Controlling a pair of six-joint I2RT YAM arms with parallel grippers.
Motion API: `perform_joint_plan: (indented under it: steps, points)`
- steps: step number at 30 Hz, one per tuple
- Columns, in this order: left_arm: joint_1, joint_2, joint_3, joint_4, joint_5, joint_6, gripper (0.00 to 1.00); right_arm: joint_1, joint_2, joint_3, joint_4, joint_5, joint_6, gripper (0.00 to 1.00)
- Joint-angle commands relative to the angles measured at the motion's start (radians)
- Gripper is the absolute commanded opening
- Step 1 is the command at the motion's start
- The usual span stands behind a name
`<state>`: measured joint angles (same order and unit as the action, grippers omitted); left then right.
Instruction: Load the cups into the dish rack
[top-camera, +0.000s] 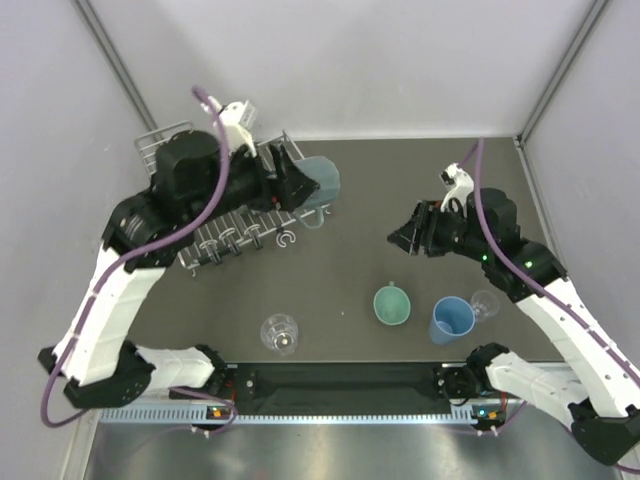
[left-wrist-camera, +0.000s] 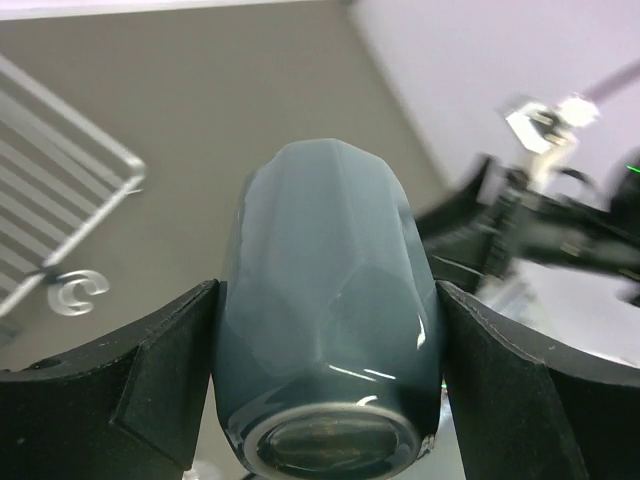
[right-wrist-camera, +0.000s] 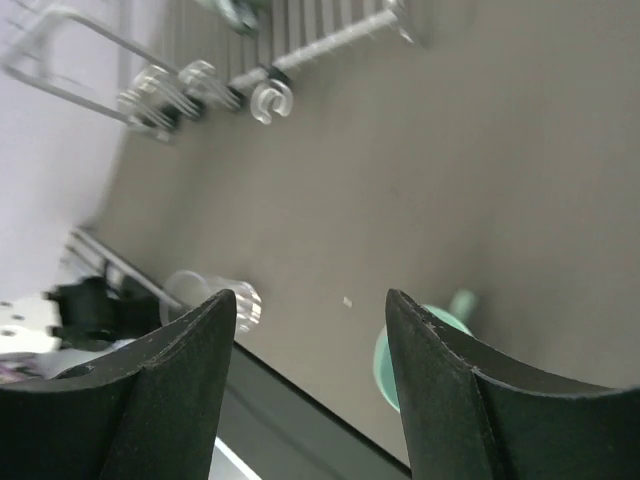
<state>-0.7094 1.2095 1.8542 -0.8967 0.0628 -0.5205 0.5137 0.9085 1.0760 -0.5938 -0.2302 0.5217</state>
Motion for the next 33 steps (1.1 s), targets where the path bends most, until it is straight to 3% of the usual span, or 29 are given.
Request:
perform_joint_plan:
  steps: [1,6,15,24,33]
  points:
    - [0.001,0.108,0.166,-0.109,-0.178,0.082,0.0,-0.007,-0.048,0.042,-0.178,0.1,-0.084,0.62]
    - [0.007,0.27,0.316,-0.171,-0.277,0.077,0.0,-0.006,-0.152,-0.066,-0.178,0.051,-0.045,0.62]
    - [0.158,0.456,0.338,-0.148,-0.276,0.048,0.0,-0.006,-0.272,-0.198,-0.195,0.032,-0.022,0.63]
    - [0.297,0.646,0.335,-0.005,-0.173,0.056,0.0,-0.006,-0.24,-0.206,-0.176,0.035,-0.051,0.63]
    - [0.332,0.867,0.433,0.001,-0.262,0.053,0.0,-0.006,-0.189,-0.206,-0.159,0.055,-0.091,0.63]
